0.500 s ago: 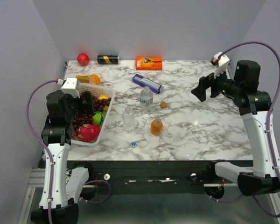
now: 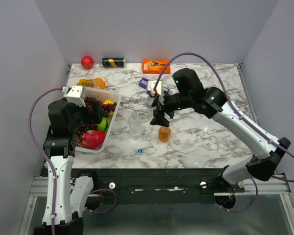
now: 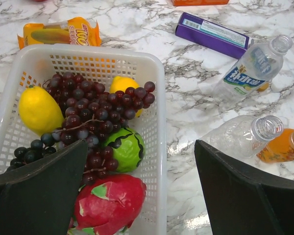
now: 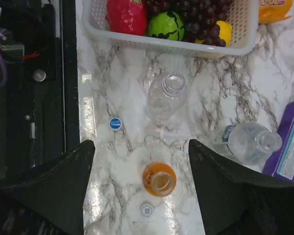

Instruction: Screw on the bottle caps

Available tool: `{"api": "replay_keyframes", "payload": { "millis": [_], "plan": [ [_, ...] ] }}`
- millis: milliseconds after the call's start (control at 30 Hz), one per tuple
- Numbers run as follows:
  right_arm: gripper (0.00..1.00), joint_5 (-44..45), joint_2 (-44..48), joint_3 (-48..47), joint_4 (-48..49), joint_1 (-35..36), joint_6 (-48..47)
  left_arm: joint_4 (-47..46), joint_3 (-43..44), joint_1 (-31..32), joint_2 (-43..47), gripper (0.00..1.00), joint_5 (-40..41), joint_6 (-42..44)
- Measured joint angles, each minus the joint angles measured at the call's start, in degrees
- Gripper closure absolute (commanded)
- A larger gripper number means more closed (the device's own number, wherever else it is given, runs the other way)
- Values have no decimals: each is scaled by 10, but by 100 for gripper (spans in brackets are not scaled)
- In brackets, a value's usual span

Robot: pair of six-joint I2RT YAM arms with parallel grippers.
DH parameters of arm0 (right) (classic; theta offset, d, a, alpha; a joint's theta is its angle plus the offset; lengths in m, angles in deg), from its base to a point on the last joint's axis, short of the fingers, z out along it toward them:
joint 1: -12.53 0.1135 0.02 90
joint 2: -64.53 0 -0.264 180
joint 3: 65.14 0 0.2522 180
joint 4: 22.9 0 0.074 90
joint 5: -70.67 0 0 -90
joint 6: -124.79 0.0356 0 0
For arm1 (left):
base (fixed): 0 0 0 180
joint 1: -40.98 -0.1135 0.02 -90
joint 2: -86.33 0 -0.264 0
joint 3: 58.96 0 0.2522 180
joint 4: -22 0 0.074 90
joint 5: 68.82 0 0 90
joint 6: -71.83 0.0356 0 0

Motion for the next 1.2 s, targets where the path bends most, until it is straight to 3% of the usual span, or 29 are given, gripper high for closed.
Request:
{"api": "replay_keyframes", "payload": {
  "millis": [433,800,1200],
  "plan": [
    [22,58,-171,-117,52,36,39,3,-33,-37,37,2,-14,-21],
    [24,61,-209,-121,53,57,47,2,-37,-37,35,2,-20,-30],
    [41,95,-240,-106,59,59,61,1,-42,-37,33,2,-20,-31]
  ]
}}
